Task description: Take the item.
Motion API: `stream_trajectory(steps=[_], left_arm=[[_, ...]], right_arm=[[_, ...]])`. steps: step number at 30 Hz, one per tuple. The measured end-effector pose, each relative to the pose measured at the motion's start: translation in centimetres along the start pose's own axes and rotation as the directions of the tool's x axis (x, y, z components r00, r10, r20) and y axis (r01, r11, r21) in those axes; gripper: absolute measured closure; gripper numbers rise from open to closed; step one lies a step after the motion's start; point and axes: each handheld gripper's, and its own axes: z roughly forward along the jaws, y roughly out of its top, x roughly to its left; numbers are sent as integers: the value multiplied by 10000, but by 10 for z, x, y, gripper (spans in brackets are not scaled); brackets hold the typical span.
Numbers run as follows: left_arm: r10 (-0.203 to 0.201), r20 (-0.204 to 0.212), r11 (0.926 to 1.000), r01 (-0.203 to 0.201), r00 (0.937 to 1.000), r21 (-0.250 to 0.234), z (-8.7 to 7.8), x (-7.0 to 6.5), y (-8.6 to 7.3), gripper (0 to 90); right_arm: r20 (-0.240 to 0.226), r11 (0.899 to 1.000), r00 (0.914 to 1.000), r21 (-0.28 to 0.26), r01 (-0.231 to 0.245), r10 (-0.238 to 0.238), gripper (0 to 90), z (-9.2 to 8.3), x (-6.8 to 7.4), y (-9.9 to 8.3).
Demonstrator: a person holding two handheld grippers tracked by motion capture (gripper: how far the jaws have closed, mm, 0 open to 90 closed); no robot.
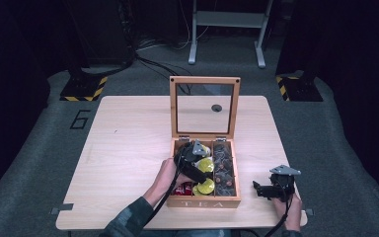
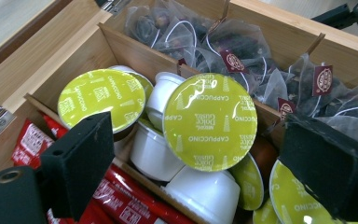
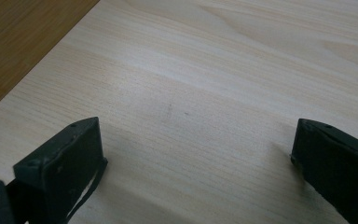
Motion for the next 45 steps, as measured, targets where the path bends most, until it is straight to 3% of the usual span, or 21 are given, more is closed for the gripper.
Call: stream_trajectory(steps=[9,19,31,45], left_arm=[[187,-201,9987,-177,9996,485,11,-5,4,238],[320,0,9976,-319,9995,607,14,-8,4,372],[216,270,9995,-222,9994,216,6,-7,2,384],[127,268,9994,-119,9996,-318,-12,0,2,385]], right_arm=[[-48,10000,10000,-28,6,-6,15,0,0,0],[-17,10000,10000,-10,16,-16,14,0,0,0],[-25,10000,10000,-4,34,-34,14,0,0,0],[-27,10000,10000,1,18,-18,14,0,0,0]])
